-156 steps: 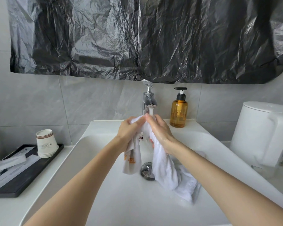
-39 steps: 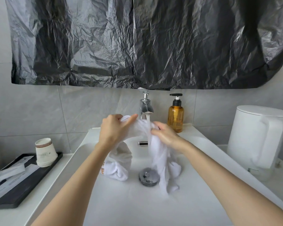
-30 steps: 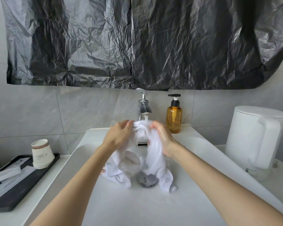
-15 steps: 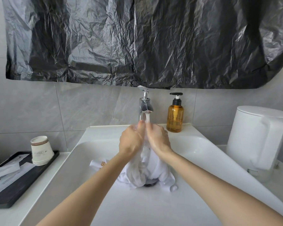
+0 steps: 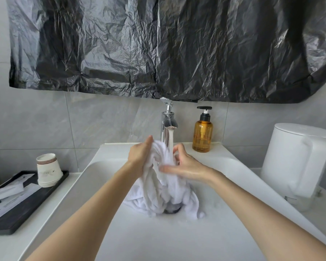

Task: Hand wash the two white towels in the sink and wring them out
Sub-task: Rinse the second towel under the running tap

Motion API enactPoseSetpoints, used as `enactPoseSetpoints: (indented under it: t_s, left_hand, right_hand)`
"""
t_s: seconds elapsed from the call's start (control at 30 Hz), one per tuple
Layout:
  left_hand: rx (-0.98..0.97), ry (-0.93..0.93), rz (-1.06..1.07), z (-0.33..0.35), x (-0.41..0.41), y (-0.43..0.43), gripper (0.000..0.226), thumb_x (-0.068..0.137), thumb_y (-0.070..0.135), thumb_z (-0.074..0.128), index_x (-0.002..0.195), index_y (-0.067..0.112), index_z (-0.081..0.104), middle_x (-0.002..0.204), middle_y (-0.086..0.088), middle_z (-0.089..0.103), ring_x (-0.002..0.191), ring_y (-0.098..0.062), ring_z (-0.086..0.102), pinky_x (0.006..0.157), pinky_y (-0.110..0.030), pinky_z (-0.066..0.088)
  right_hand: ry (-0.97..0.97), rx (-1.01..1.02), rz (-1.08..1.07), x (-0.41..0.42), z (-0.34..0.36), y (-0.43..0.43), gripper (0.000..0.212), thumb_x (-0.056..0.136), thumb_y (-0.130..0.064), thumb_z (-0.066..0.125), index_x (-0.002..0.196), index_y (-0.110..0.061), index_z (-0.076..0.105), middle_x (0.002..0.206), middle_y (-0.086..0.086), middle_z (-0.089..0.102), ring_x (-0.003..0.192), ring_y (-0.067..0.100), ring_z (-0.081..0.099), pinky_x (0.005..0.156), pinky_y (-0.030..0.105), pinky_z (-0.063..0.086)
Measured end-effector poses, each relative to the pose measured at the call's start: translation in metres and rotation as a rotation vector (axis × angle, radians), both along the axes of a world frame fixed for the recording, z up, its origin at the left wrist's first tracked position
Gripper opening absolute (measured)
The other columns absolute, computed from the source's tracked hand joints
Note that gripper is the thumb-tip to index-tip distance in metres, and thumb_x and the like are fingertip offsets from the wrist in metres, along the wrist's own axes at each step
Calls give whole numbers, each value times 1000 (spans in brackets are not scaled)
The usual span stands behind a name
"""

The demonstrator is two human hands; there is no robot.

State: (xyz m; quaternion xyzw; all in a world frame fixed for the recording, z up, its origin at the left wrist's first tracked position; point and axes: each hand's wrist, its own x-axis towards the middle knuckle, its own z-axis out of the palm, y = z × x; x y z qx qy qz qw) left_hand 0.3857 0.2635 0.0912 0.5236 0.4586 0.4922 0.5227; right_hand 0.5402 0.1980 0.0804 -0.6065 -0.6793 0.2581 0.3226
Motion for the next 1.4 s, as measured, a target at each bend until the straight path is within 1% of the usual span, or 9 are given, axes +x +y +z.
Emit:
enactPoseSetpoints:
  t_s: [0.17, 0.3, 0.43, 0.6, 0.77, 0.97, 1.23, 1.33, 1.4]
  left_hand:
    - [-11, 60, 74, -2, -14, 13, 47, 88, 52, 63, 77, 6, 64, 70, -11, 63, 57, -25, 57, 57, -33, 51]
    - [325, 475, 177, 0, -11, 5, 37, 97, 46, 48, 93, 11, 58, 100, -5, 61, 96, -25, 58, 82, -32, 42]
    - [493, 336, -16, 5, 12, -24, 31, 103, 45, 34, 118, 23, 49, 112, 7, 54, 112, -19, 53, 88, -31, 37]
    - [559, 353, -79, -8, 30, -40, 43, 101, 54, 25, 132, 30, 43, 123, -2, 59, 115, -23, 55, 102, -47, 41]
    - [475, 374, 22, -7, 23, -34, 50, 96, 64, 32, 105, 22, 58, 81, 2, 67, 85, -22, 64, 87, -43, 50]
    - [443, 378, 8, -7, 23, -33, 60, 82, 72, 26, 96, 24, 58, 94, -3, 69, 93, -29, 63, 87, -46, 50]
    - [347, 590, -17, -3, 29, -22, 26, 85, 43, 40, 81, 22, 55, 88, 0, 69, 85, -32, 62, 64, -35, 45]
    - [234, 562, -72, 2, 28, -13, 22, 90, 31, 48, 92, 17, 65, 98, -11, 70, 91, -35, 65, 68, -31, 44]
    - [182, 394, -114, 6, 21, -17, 25, 93, 31, 51, 86, 11, 64, 73, -10, 64, 63, -29, 58, 58, -28, 38]
  right_hand:
    - [-132, 64, -48, 8, 9, 8, 10, 92, -20, 55, 97, -15, 48, 84, -4, 45, 74, 13, 43, 63, 29, 31]
    - [323, 93, -108, 15, 17, 11, 17, 92, -12, 54, 78, -19, 59, 77, -1, 50, 78, 17, 47, 66, 30, 31]
    - [735, -47, -57, 11, 18, 16, 26, 78, -22, 54, 94, -15, 74, 98, 16, 70, 95, 29, 62, 89, 39, 45]
    - [1076, -123, -56, 3, 18, 19, 27, 77, -22, 50, 91, -6, 66, 83, 15, 63, 76, 27, 58, 74, 37, 46]
    - [648, 162, -238, -22, 10, 14, 11, 100, -24, 42, 109, -21, 36, 96, -1, 48, 91, 17, 50, 76, 30, 39]
    - [48, 456, -395, -46, -3, 5, 40, 100, -47, 19, 109, -17, 43, 110, 9, 61, 102, 28, 57, 75, 32, 35]
    - [6, 336, -510, -39, 12, 4, 43, 102, -35, 24, 95, -14, 61, 102, 12, 65, 94, 30, 57, 74, 32, 38]
    - [-192, 446, -289, -28, 16, -4, 35, 105, -26, 21, 78, -18, 41, 79, 12, 58, 72, 28, 53, 64, 35, 36]
    - [-216, 404, -177, -20, 18, -6, 29, 106, -31, 22, 78, -23, 27, 65, 5, 45, 58, 23, 44, 56, 38, 35]
